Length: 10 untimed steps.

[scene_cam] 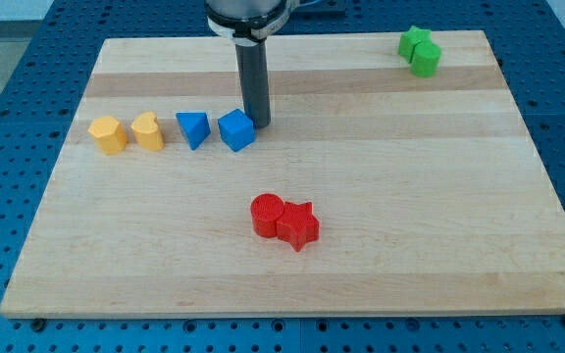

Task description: Move the red circle to the right of the blue cube

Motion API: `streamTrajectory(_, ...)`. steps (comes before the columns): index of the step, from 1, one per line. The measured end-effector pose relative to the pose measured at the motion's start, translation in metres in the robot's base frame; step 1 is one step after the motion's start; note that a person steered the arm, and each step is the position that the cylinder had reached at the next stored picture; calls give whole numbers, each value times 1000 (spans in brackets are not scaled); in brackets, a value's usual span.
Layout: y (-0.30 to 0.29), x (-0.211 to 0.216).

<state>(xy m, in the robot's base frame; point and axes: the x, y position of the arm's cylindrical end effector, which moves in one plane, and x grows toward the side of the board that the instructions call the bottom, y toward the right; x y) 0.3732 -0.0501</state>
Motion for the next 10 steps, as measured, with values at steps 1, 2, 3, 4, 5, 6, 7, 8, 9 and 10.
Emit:
streamTrajectory(1, -7, 0)
streamTrajectory(2, 17, 2)
streamTrajectory(3, 52, 34)
streamTrajectory(4, 17, 67)
streamTrajectory(5, -68, 84)
streamTrajectory(6, -102, 120)
streamTrajectory(7, -87, 163)
streamTrajectory(8, -26, 172)
streamTrajectory(9, 37, 159)
streamTrajectory(10, 58, 114)
